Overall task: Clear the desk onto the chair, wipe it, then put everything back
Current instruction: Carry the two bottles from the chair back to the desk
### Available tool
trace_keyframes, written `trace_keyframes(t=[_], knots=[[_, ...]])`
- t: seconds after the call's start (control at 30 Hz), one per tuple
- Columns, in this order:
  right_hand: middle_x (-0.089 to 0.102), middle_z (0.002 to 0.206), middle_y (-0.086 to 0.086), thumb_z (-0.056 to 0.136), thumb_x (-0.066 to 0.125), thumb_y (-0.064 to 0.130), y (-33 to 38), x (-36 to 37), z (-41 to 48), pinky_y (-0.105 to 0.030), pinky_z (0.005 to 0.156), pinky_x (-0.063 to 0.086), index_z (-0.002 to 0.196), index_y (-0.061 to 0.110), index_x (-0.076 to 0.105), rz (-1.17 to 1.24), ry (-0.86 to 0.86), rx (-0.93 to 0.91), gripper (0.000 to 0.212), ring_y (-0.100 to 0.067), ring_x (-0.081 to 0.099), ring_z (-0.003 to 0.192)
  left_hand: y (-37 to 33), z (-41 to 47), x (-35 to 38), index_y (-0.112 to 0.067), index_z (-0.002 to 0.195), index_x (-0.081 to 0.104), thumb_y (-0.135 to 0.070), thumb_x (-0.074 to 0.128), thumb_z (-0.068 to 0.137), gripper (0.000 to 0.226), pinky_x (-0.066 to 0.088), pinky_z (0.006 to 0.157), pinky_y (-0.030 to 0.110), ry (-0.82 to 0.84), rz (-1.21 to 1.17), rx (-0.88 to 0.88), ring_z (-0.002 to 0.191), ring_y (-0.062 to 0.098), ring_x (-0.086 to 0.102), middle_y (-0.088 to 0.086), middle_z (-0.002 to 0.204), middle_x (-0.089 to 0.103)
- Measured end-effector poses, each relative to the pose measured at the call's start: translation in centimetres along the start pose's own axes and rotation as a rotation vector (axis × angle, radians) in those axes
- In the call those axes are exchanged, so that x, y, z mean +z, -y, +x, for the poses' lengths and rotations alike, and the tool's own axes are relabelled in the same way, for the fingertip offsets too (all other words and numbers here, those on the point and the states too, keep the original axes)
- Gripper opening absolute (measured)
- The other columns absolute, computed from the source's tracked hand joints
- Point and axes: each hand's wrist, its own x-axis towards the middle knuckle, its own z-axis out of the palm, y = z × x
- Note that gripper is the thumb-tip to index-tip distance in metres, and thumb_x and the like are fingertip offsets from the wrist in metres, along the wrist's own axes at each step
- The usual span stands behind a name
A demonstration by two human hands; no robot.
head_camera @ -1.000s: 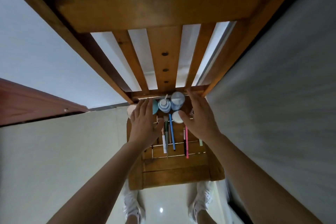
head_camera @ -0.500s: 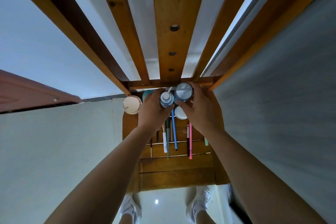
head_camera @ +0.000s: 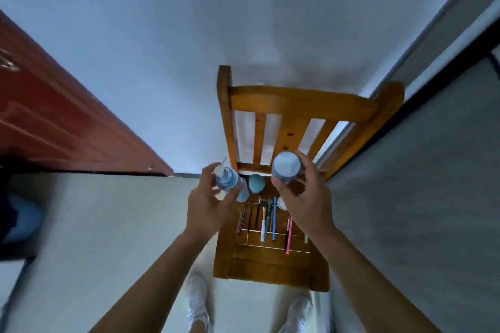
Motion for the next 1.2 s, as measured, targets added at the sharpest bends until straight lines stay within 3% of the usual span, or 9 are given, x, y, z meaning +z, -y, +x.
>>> trace_keyframes(t=[0.1, 0.3, 0.43, 0.53, 0.63, 0.73, 0.93, 1.1, 1.2], knots=[[0.051, 0.144, 0.014, 0.083, 0.061, 0.067, 9.4, 0.0, 1.3, -0.03, 0.095, 0.057, 0.143, 0.045, 0.036, 0.082, 0.067, -0.168, 0.069, -0.004, 0.051, 0.129, -3.7, -1.3, -8.1, -0.014, 0.133, 0.049, -0.03, 0.076, 0.082, 0.06, 0.053, 0.089, 0.019, -0.152, -0.01, 0.008, 0.102, 0.012, 0.066, -0.006, 0.122, 0.063], [0.05, 0.145, 0.013, 0.083, 0.066, 0.059, 27.1, 6.5, 1.5, -0.023, 0.095, 0.056, 0.147, 0.041, 0.033, 0.2, 0.268, -0.485, 0.075, 0.004, 0.051, 0.123, -6.2, -6.0, -26.2, -0.037, 0.116, 0.045, -0.034, 0.08, 0.078, 0.051, 0.046, 0.069, 0.003, -0.577, 0.003, -0.017, 0.088, -0.004, 0.064, -0.032, 0.097, 0.06], [0.054, 0.134, 0.023, 0.085, 0.068, 0.057, 37.6, 14.5, -2.0, -0.028, 0.089, 0.059, 0.146, 0.03, 0.042, 0.305, 0.349, -0.679, 0.071, 0.005, 0.059, 0.113, -4.3, -11.3, -38.6, -0.035, 0.114, 0.045, -0.037, 0.079, 0.077, 0.05, 0.049, 0.065, 0.008, -0.823, 0.049, -0.061, 0.084, -0.003, 0.065, -0.035, 0.095, 0.061], [0.063, 0.133, 0.012, 0.083, 0.072, 0.056, 44.6, 21.4, -6.0, -0.024, 0.085, 0.058, 0.146, 0.029, 0.044, 0.392, 0.401, -0.748, 0.074, -0.004, 0.067, 0.108, -1.3, -15.9, -47.4, -0.033, 0.103, 0.045, -0.035, 0.08, 0.078, 0.044, 0.055, 0.069, 0.018, -0.947, 0.103, -0.091, 0.08, 0.001, 0.067, -0.024, 0.091, 0.065], [0.063, 0.136, 0.003, 0.083, 0.073, 0.051, 50.5, 28.3, -10.5, -0.035, 0.088, 0.06, 0.147, 0.02, 0.045, 0.498, 0.48, -0.783, 0.076, -0.01, 0.065, 0.116, 2.0, -21.3, -55.1, -0.03, 0.11, 0.048, -0.033, 0.081, 0.079, 0.045, 0.056, 0.073, 0.026, -1.033, 0.145, -0.131, 0.085, -0.001, 0.064, -0.026, 0.093, 0.064], [0.064, 0.134, 0.004, 0.081, 0.072, 0.053, 55.8, 34.2, -15.4, -0.034, 0.088, 0.06, 0.146, 0.019, 0.046, 0.583, 0.55, -0.789, 0.077, -0.005, 0.064, 0.116, 4.6, -26.5, -61.3, -0.034, 0.122, 0.048, -0.032, 0.08, 0.081, 0.052, 0.047, 0.065, 0.006, -1.129, 0.177, -0.189, 0.086, -0.013, 0.06, -0.035, 0.095, 0.06], [0.059, 0.121, 0.032, 0.081, 0.07, 0.062, 63.2, 44.2, -24.1, -0.024, 0.081, 0.059, 0.143, 0.031, 0.045, 0.609, 0.756, -0.847, 0.074, 0.012, 0.063, 0.104, 9.6, -35.3, -69.0, -0.041, 0.12, 0.047, -0.037, 0.08, 0.079, 0.053, 0.043, 0.064, 0.002, -1.307, 0.201, -0.304, 0.089, -0.012, 0.06, -0.042, 0.101, 0.058], [0.06, 0.125, 0.02, 0.082, 0.068, 0.066, 66.5, 52.9, -29.8, -0.017, 0.079, 0.057, 0.144, 0.035, 0.041, 0.579, 0.918, -0.899, 0.074, 0.0, 0.067, 0.104, 15.3, -39.5, -73.3, -0.038, 0.119, 0.047, -0.038, 0.079, 0.078, 0.052, 0.04, 0.065, -0.002, -1.39, 0.213, -0.421, 0.089, -0.021, 0.056, -0.046, 0.096, 0.056], [0.06, 0.133, 0.014, 0.081, 0.065, 0.069, 68.5, 58.7, -32.3, -0.031, 0.087, 0.059, 0.145, 0.036, 0.039, 0.563, 0.992, -0.927, 0.077, -0.005, 0.063, 0.116, 19.1, -40.6, -77.1, -0.039, 0.12, 0.047, -0.043, 0.079, 0.077, 0.053, 0.048, 0.068, 0.009, -1.425, 0.209, -0.491, 0.09, -0.012, 0.061, -0.035, 0.099, 0.062]])
